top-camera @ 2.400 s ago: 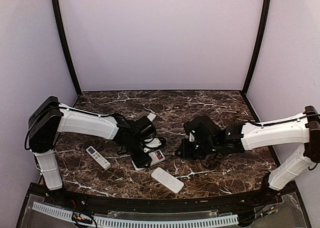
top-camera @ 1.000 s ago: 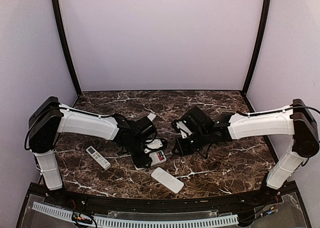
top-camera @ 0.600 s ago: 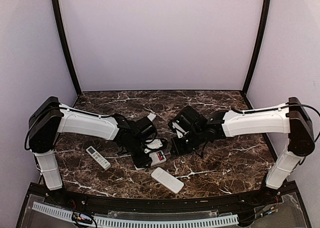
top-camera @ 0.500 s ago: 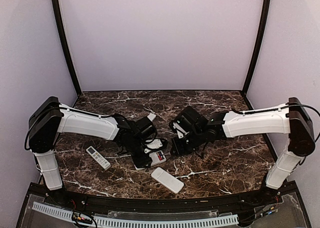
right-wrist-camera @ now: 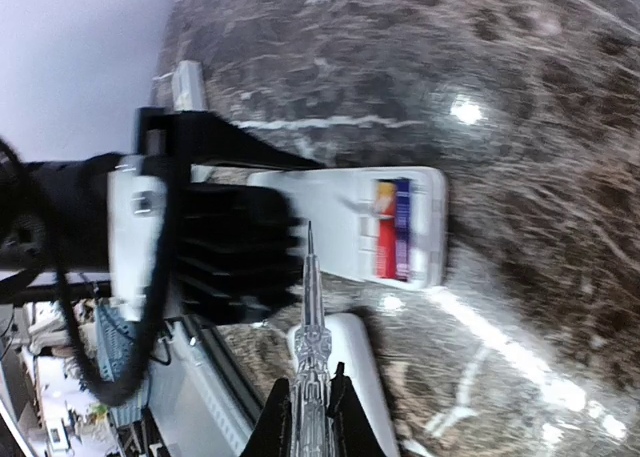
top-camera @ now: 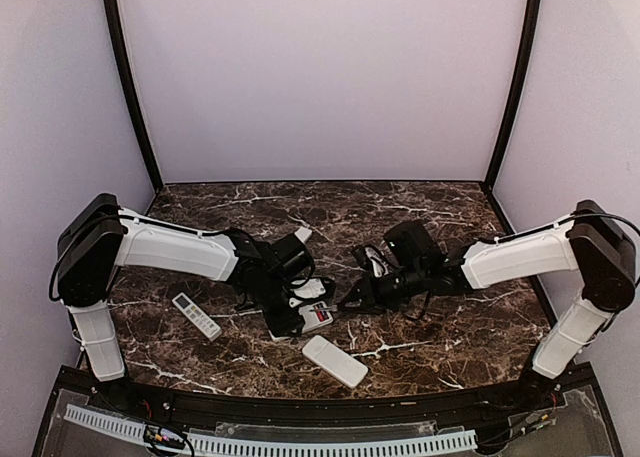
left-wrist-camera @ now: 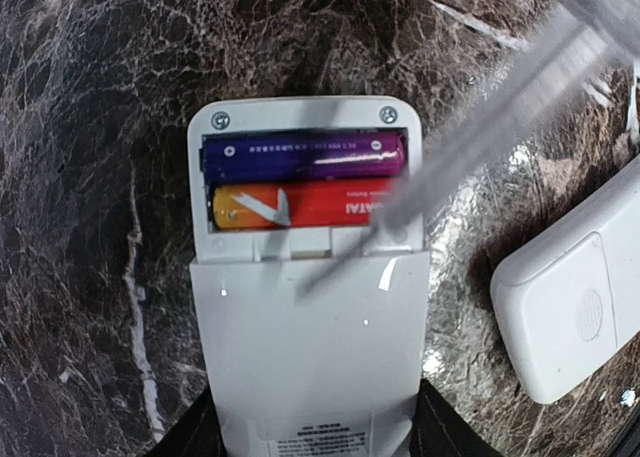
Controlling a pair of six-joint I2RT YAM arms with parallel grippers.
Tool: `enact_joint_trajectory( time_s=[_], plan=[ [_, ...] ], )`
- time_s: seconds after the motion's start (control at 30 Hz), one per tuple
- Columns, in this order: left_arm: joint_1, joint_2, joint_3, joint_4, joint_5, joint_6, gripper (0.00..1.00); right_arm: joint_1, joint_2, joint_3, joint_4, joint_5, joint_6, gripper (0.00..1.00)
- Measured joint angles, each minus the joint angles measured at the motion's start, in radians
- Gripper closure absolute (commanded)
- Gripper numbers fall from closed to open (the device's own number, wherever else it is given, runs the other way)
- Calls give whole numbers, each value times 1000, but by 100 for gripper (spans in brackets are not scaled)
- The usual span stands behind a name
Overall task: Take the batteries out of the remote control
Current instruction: Remove the battery from the remote control without the battery cover.
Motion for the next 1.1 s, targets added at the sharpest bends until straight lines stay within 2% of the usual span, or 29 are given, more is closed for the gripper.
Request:
enact_joint_trajectory(
  time_s=[0.1,0.2,0.37,0.57,0.67,0.87,1.1],
  plan=[
    [-1,0,0,1,-2,9,76,13,1,-3,127,-105,24,100],
    [-1,0,0,3,-2,16,77,15,-21,-4,161,-137,27,100],
    [-3,-1,0,5,-8,23,78,14,-91,-6,51,-82,-23,100],
    [-6,-11,-17,27,-12,31,80,14,-234,-6,-180,110,-90,100],
    [-6,-12,-18,30,-13,25,82,21,-288,-10,-243,200,-80,100],
    [-8,3,11,-4,-13,-62,82,90,-365,-89,-211,344,102,100],
    [-12,9,21,-24,-12,-182,82,197,-344,-109,-173,508,363,100]
  ],
)
